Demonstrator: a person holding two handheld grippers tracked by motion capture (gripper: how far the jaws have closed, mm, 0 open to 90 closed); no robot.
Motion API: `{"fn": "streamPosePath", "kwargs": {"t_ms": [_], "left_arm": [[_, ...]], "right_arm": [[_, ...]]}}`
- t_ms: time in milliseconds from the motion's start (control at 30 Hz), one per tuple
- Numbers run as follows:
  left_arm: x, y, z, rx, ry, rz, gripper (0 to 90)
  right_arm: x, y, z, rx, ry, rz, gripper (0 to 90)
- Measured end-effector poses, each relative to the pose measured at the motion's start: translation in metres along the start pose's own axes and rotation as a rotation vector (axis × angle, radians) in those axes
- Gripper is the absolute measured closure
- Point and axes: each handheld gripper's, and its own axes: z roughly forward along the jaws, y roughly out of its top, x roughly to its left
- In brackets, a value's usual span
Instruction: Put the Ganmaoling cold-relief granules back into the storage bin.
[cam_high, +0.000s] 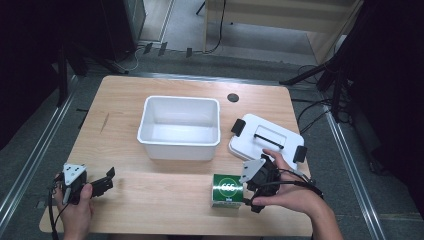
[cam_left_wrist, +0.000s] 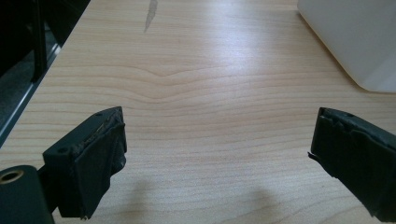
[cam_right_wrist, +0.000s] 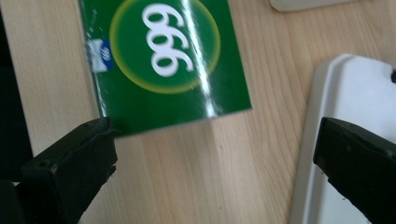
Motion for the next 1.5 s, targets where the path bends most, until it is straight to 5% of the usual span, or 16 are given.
{"fn": "streamPosePath", "kwargs": {"t_ms": [300,867,1500], "left_arm": [[0.000,0.000,0.000,-0.002,0.000,-0.003,4.1],[0.001,0.000,0.001,0.001,-0.005,0.000,4.1],[0.001,0.000,0.001,0.002,-0.005,0.001,4.1]], "right_arm": [[0.004,0.017,0.006,-0.007,0.069,-0.034,0.0],[0.004,0.042,0.037,0.092,0.158,-0.104,0.0],[0.004,0.045,0.046,0.109,0.154,-0.132,15.4]]}}
